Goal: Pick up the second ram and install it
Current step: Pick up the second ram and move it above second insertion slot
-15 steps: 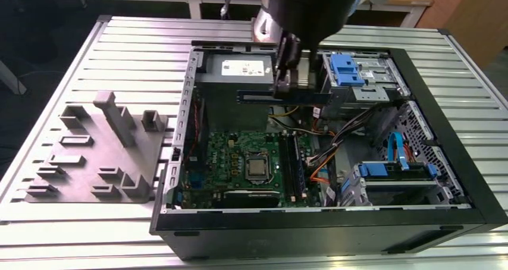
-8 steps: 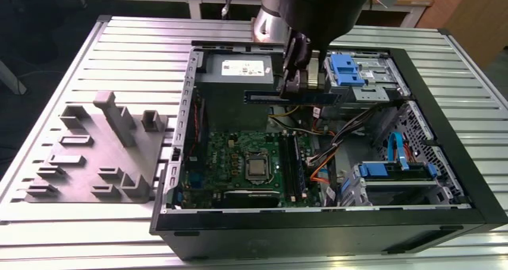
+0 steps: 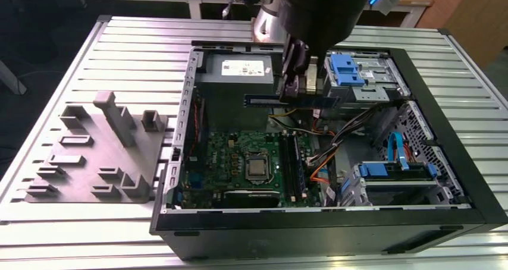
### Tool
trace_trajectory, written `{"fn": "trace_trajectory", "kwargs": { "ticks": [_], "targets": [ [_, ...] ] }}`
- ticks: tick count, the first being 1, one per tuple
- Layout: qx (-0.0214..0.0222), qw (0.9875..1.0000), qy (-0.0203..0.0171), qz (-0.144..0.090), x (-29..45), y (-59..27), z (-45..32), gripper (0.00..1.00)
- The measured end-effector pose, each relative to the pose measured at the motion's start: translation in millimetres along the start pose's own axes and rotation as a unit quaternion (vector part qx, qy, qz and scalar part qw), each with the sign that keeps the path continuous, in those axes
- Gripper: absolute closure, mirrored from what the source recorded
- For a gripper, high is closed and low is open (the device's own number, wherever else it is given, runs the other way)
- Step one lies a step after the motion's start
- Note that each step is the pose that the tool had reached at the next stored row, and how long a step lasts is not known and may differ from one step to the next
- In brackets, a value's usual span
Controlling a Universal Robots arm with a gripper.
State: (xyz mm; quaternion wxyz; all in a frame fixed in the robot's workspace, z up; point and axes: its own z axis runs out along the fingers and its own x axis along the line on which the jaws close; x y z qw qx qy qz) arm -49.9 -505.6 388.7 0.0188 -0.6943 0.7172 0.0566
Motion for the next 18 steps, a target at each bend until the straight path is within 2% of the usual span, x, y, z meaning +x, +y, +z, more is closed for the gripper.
{"fn": "trace_trajectory", "kwargs": {
  "ticks": [18],
  "targets": [
    [0.0,1.0,0.0,0.0,2.4,-1.2,22.0,0.92]
  ]
}}
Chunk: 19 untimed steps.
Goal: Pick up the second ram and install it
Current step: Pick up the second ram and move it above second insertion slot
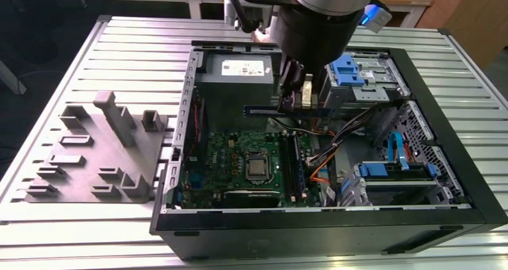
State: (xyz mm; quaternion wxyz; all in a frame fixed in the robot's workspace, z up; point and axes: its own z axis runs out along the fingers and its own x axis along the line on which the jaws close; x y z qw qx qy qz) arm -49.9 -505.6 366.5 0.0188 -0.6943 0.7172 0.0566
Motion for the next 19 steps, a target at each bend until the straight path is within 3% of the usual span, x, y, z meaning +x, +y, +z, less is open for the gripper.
{"fn": "trace_trajectory", "kwargs": {
  "ticks": [19],
  "targets": [
    [0.0,1.0,0.0,0.0,-2.2,-0.9,18.6,0.92]
  ]
}}
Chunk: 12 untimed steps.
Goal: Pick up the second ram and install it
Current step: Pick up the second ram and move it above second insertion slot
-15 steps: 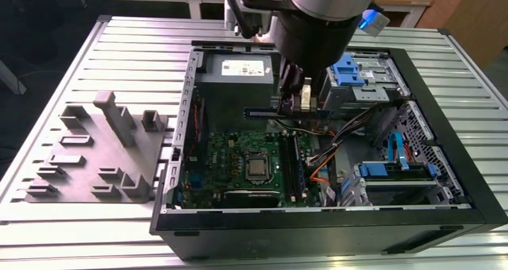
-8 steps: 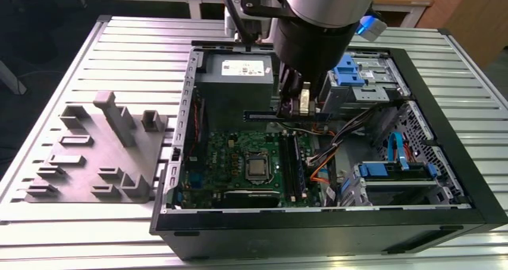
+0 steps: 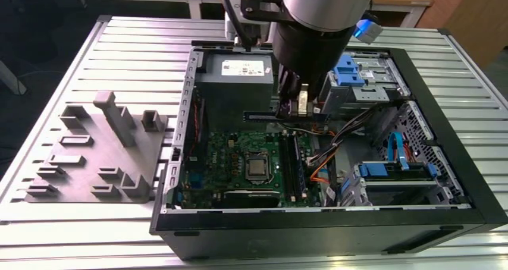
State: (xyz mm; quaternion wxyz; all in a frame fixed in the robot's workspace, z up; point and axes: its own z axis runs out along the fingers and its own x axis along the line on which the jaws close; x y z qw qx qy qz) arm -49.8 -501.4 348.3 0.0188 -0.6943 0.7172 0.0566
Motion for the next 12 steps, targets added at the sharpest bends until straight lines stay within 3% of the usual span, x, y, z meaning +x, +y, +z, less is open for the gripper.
{"fn": "trace_trajectory", "kwargs": {
  "ticks": [12],
  "targets": [
    [-0.0002,1.0,0.0001,-0.002,2.0,-1.0,18.4,0.92]
  ]
}}
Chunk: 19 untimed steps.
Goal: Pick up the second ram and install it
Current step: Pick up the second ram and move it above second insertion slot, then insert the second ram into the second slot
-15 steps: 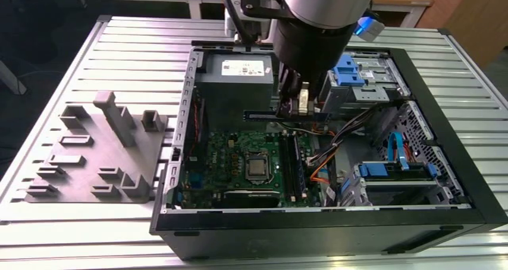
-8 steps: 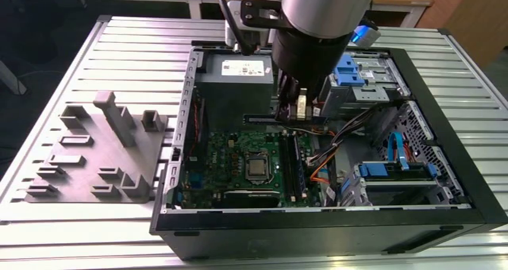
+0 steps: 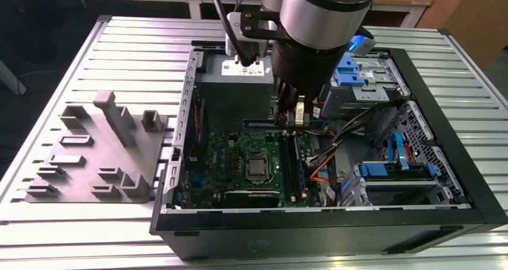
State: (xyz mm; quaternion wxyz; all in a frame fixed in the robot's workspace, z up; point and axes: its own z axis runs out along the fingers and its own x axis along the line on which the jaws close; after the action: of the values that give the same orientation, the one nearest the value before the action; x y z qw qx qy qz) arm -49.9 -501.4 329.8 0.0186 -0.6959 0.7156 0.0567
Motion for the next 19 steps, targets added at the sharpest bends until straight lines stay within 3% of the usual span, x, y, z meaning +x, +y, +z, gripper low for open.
{"fn": "trace_trajectory", "kwargs": {
  "ticks": [13,19],
  "targets": [
    [-0.0005,1.0,0.0003,-0.004,1.1,-0.6,10.2,0.92],
    [-0.0005,1.0,0.0003,-0.004,1.2,-0.6,11.0,0.92]
  ]
}}
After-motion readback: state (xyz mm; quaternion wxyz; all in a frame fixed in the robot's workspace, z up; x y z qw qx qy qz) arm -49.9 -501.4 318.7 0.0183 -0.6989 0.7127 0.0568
